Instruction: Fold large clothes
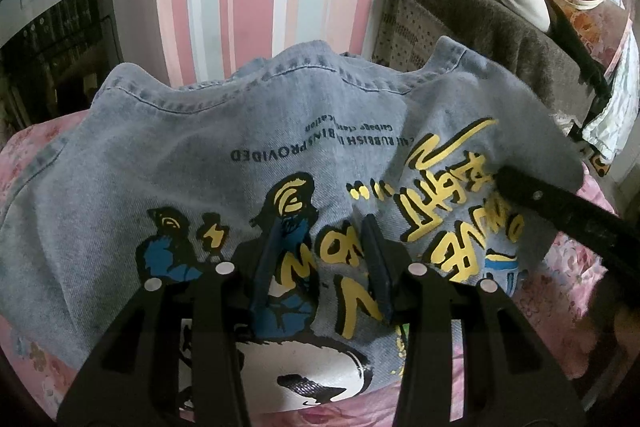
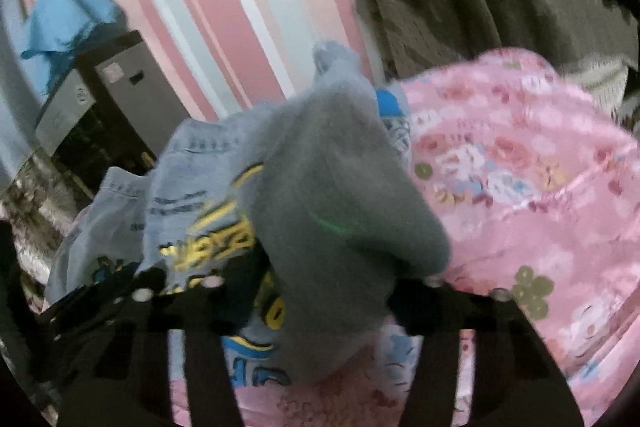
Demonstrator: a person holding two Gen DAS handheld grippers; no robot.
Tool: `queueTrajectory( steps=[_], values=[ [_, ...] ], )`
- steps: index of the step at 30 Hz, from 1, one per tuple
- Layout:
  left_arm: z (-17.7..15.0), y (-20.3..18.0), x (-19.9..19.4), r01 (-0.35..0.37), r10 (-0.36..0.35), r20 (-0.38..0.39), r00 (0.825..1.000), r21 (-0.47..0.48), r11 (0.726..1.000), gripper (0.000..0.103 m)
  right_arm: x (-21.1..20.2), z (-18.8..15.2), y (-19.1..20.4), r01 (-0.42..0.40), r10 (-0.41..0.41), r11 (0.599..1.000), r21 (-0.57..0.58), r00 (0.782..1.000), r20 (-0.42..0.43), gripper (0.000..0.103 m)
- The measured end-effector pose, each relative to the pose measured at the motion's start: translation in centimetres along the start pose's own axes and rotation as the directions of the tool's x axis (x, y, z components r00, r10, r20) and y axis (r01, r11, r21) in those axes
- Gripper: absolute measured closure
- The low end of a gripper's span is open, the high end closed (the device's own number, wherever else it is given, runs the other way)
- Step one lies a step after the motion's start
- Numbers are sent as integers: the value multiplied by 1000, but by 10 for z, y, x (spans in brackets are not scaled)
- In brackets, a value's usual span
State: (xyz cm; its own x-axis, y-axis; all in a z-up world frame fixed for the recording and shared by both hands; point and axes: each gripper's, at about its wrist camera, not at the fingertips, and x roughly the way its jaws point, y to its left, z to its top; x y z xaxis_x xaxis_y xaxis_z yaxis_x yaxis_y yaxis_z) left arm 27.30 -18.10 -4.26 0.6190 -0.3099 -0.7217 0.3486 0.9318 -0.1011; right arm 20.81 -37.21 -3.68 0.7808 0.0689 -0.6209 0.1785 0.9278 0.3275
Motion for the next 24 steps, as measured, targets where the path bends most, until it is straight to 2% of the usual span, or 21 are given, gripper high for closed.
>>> queueTrajectory(
  steps=[3,6,8,9,11,12,13,15,16,17,19,21,24],
  values=[
    [0,0,1,-7,7,-4,1000,2,1000,62,-14,0,14,5,-1,997,-73,999,48,64],
    [1,-1,-3,-13,13,1,1000,32,999,63,-20,4,21,6,-1,995,-97,999,48,65],
    [3,4,-10,16,-16,-5,1000,32,999,72,-27,7,30,10,-4,993,-119,998,55,66],
    [5,11,-16,34,-34,-9,999,12,999,76,-30,7,36,14,-7,991,-129,998,60,66],
    [8,27,-35,51,-51,3,999,-12,999,76,-38,10,52,24,-13,987,-157,997,72,67],
    [8,35,-46,36,-36,21,999,-1,999,74,-41,12,61,32,-19,984,-174,997,76,67],
    [8,43,-57,11,-12,41,999,19,1000,69,-44,13,75,47,-31,978,-201,996,78,67],
    [8,62,-73,-45,43,71,997,34,998,32,-48,12,99,80,-61,964,-252,995,82,68],
    [7,79,-81,-88,86,91,992,23,996,25,-49,12,115,99,-78,956,-278,993,84,68],
    [7,92,-87,-116,113,100,989,18,993,20,-49,12,127,108,-87,950,-292,993,83,68],
    [4,118,-94,-134,132,103,986,15,991,19,-48,8,156,133,-113,931,-340,990,80,69],
    [1,139,-100,-145,143,100,985,8,989,12,-47,2,179,143,-124,915,-378,990,74,70],
    [-4,172,-110,-182,180,99,979,6,983,12,-44,-2,209,115,-105,914,-389,993,47,71]
  ],
)
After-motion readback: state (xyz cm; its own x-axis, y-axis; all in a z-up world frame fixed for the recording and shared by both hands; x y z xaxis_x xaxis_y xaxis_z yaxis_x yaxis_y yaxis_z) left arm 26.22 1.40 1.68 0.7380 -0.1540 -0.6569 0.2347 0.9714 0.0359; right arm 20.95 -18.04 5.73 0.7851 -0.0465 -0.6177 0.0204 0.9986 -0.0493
